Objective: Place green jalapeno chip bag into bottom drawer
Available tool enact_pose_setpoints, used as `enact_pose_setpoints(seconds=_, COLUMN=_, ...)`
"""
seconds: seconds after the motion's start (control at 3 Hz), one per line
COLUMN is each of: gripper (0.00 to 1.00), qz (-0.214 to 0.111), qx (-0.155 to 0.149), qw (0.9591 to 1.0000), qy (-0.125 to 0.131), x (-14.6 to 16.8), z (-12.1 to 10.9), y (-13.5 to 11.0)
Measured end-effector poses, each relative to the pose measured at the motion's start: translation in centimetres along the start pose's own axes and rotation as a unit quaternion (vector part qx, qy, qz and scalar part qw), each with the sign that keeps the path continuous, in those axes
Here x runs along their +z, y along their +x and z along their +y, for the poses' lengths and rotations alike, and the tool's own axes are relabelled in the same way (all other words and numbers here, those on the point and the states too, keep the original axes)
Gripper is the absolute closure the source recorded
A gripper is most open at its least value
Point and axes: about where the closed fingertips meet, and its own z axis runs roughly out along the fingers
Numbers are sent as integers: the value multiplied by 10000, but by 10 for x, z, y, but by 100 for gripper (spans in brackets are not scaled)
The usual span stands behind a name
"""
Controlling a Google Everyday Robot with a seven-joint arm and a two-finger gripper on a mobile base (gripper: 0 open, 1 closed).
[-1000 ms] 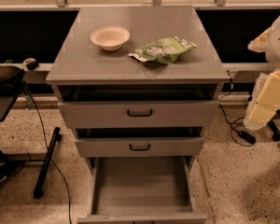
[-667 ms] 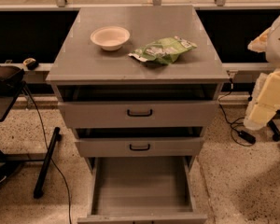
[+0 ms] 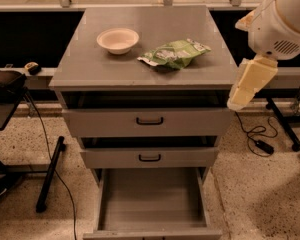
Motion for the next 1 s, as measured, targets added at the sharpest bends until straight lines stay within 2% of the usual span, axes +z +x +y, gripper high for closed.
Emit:
enact_pose_setpoints(seconds=0.33, gripper=0, qz=-79, qx=-588, qw=9964, qy=607, x=47, z=-64, y=-54)
enact_pose_setpoints(seconds=0.67, gripper=0, qz=-49, qx=-799, qw=9952, qy=568, x=86, z=-105, y=-74)
enact_pose_setpoints(seconds=1.0, gripper=18, qz=-192, qx=-715, qw=9966, qy=350, x=138, z=-114, y=-97)
